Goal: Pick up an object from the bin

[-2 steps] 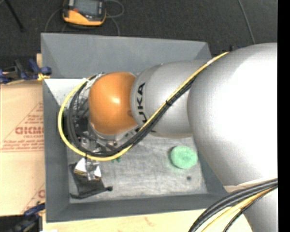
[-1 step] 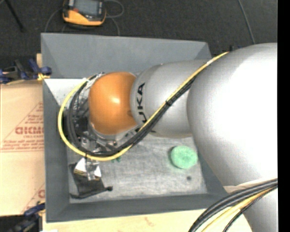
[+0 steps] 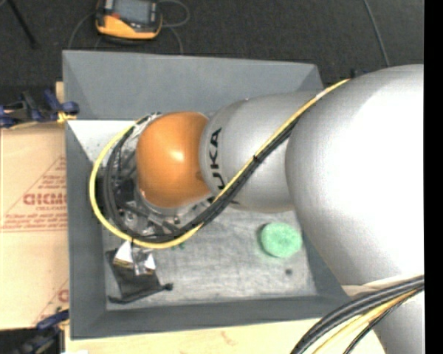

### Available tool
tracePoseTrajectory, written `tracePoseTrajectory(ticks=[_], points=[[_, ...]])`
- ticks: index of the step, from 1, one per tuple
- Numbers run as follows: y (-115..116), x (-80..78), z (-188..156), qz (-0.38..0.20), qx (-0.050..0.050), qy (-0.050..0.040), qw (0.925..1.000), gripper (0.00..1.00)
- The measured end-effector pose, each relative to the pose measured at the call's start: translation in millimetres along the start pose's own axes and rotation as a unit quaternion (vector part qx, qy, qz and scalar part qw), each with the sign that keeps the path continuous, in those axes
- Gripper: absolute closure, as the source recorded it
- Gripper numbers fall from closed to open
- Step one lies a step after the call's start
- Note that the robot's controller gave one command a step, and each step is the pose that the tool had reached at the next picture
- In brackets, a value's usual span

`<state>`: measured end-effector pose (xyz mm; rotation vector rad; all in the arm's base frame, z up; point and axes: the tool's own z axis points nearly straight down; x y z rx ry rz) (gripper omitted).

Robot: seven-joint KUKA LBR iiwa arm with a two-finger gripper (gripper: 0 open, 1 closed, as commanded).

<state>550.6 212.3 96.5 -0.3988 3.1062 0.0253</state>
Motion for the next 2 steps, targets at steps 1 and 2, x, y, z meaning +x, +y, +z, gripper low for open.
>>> tracePoseTrajectory(ticks=[1, 2], points=[[-0.1, 0.0, 0.0, 0.001, 0.000, 0.0001, 1.0000, 1.00], [-7.4, 3.8, 13.2, 0.001, 0.006, -0.0002, 1.0000, 0.00]])
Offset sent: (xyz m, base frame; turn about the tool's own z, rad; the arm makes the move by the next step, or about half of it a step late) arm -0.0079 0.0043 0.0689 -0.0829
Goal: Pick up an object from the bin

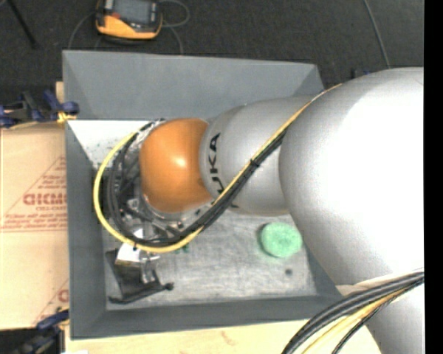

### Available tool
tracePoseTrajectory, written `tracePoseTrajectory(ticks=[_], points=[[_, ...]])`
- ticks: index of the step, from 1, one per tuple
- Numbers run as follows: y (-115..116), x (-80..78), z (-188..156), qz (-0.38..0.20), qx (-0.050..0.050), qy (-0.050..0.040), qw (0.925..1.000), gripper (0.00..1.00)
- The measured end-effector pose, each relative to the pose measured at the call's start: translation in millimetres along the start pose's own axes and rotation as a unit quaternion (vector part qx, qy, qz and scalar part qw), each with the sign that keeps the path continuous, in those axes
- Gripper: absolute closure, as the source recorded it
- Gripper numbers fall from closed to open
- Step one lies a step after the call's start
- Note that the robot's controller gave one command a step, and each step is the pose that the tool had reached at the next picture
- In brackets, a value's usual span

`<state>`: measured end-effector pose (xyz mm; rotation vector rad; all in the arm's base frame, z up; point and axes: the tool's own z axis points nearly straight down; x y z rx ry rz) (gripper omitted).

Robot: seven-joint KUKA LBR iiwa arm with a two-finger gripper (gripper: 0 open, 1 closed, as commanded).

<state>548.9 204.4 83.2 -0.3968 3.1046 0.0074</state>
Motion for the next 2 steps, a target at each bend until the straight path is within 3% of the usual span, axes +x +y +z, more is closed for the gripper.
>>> tracePoseTrajectory(ticks=[1, 2], points=[[-1.5, 3.0, 3.4, 0.002, 0.001, 0.0044, 1.0000, 0.00], [8.7, -1.9, 8.2, -0.104, 0.002, 0.0018, 0.9945, 1.00]])
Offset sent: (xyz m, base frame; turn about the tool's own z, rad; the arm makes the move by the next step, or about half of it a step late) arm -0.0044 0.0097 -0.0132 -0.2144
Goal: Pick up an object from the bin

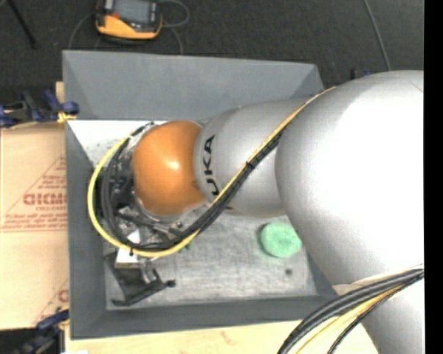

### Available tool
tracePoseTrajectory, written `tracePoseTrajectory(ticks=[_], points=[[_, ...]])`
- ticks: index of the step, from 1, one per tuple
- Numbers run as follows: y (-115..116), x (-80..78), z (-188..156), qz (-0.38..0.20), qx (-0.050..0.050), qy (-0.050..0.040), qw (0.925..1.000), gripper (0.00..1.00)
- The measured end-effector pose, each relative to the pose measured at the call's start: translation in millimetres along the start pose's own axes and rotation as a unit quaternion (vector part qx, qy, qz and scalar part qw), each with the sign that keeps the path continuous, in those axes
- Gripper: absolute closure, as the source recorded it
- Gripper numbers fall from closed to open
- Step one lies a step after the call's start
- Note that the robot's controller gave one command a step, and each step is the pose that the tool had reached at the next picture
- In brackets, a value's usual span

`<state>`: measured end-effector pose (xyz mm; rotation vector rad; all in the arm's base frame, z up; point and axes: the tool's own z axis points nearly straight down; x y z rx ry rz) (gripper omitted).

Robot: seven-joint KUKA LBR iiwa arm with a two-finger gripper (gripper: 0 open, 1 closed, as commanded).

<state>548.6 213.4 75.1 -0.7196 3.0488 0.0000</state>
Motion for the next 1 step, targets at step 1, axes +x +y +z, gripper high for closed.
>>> tracePoseTrajectory(ticks=[1], points=[[-0.1, -0.1, -0.1, 0.001, 0.000, 0.0000, 1.0000, 1.00]])
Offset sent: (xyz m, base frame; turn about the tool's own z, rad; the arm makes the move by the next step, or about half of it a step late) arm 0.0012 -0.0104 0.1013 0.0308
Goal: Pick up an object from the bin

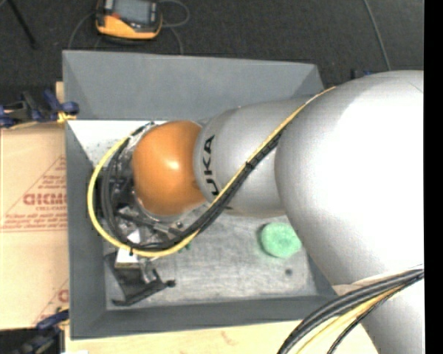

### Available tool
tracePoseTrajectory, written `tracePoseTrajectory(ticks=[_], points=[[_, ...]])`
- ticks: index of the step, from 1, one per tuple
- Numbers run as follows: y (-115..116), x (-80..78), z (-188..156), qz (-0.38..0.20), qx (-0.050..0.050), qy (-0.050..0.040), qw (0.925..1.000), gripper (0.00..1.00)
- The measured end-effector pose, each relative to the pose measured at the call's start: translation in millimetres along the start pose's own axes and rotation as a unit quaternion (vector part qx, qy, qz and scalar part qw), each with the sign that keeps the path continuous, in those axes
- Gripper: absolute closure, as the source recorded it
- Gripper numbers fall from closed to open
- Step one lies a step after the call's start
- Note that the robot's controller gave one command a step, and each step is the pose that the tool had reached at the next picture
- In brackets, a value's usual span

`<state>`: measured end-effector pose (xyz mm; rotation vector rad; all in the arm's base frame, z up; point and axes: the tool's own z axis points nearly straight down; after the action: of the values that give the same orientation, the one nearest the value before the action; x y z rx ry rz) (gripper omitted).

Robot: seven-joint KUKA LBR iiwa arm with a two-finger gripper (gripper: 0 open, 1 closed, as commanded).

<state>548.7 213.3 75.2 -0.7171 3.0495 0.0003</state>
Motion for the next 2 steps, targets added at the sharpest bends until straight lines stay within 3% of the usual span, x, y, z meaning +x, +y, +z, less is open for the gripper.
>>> tracePoseTrajectory(ticks=[1, 2], points=[[-4.8, 3.8, -49.9, 0.009, -0.001, 0.0055, 0.9999, 1.00], [-5.0, 1.9, -94.3, 0.001, 0.000, 0.0029, 1.0000, 1.00]])
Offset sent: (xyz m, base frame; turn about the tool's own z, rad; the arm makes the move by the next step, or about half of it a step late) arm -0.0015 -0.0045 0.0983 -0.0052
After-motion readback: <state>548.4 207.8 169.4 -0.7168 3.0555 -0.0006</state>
